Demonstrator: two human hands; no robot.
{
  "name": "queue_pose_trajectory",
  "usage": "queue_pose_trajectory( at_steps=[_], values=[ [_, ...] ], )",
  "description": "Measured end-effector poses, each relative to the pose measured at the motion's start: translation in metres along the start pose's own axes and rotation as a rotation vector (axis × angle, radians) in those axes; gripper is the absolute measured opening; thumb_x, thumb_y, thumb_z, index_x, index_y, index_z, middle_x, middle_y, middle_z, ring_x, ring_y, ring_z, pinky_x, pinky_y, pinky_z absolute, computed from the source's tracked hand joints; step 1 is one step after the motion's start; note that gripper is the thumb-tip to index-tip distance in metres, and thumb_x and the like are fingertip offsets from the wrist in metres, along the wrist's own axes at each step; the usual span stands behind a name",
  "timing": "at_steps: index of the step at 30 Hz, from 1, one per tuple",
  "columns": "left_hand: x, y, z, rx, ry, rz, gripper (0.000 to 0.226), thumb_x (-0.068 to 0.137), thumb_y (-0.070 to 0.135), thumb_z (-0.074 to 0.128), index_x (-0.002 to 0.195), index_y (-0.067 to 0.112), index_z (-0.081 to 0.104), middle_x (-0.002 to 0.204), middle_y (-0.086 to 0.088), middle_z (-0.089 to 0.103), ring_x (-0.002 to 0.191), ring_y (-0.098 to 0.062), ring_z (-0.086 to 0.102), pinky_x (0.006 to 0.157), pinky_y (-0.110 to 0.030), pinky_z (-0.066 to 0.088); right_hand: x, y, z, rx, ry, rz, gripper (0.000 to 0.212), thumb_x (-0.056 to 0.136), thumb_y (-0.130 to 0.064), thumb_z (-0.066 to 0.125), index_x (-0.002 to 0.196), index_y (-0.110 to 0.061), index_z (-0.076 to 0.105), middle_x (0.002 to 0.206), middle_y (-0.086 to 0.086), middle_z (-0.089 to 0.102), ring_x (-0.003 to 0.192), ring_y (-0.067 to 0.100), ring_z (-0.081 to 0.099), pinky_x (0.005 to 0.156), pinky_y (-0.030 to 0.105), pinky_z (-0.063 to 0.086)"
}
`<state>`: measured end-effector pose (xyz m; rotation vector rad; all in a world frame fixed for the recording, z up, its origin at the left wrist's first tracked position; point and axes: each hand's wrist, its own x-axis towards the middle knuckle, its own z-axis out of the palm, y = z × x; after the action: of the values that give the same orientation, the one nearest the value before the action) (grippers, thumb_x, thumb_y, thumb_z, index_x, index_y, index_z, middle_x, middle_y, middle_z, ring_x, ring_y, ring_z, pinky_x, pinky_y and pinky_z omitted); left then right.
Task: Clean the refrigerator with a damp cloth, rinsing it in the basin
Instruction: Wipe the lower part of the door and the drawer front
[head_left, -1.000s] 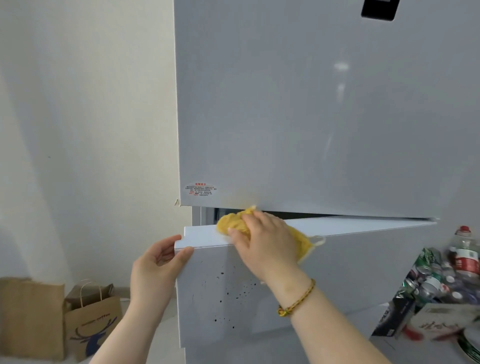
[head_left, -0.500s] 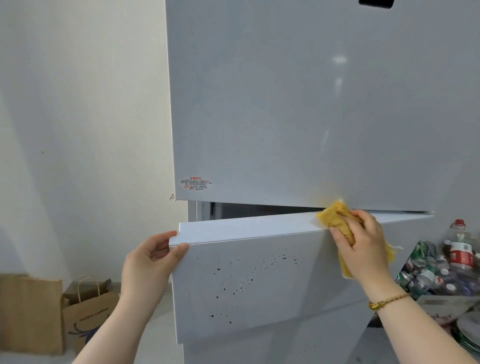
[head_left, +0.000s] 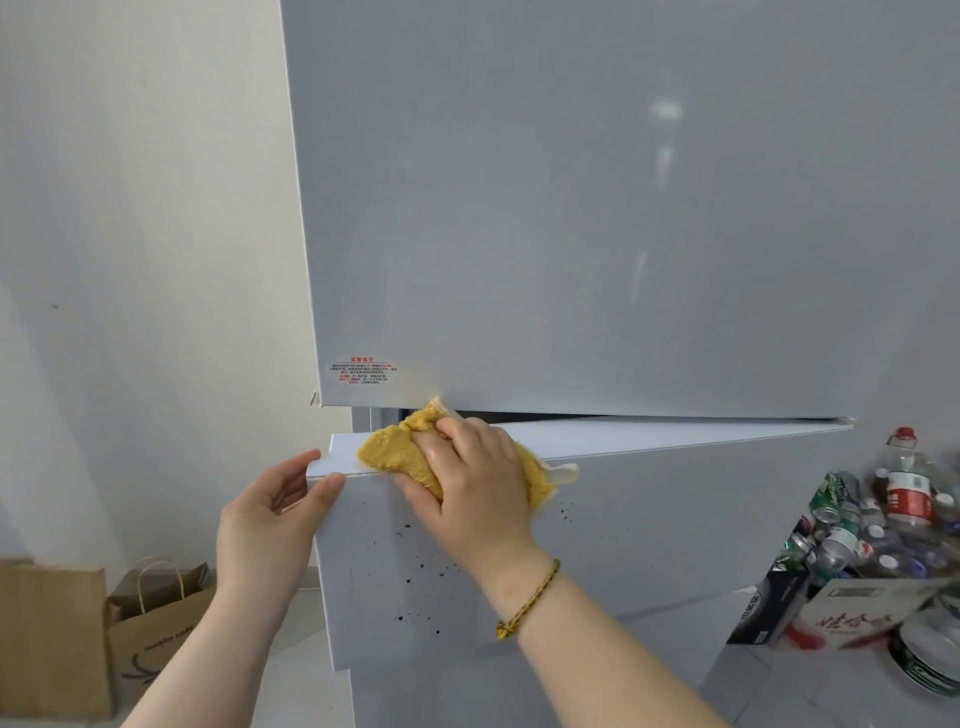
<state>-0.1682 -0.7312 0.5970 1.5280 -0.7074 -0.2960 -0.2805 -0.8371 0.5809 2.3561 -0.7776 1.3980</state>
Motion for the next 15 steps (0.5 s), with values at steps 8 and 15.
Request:
queue_pose_trajectory(
  at_steps=[8,15],
  values=[
    [0.002,0.003,0.01,-0.046,0.018,-0.044,0.036,0.086,0.013,0.058,0.122,0.012,0.057,0.1,-0.002,0.057,0.095,-0.014,0.048,0.08,-0.025,0.033,-0.032,0.14,-0.049,-0.122,0.097,0.046,0.045,0.095,-0.049,0.027,0.103,-0.013,0.053,0.104,0.006,0.043,0.09,0.024,0.043,0.079,0.033,0.034],
    [0.017,0.001,0.025,-0.085,0.056,-0.077,0.039,0.088,0.015,0.056,0.127,0.015,0.052,0.119,-0.006,0.058,0.099,-0.014,0.046,0.088,-0.026,0.032,-0.057,0.209,-0.102,-0.135,0.029,0.402,0.054,0.086,-0.038,0.039,0.101,0.007,0.064,0.106,0.027,0.059,0.101,0.03,0.042,0.082,0.053,0.045]
  ],
)
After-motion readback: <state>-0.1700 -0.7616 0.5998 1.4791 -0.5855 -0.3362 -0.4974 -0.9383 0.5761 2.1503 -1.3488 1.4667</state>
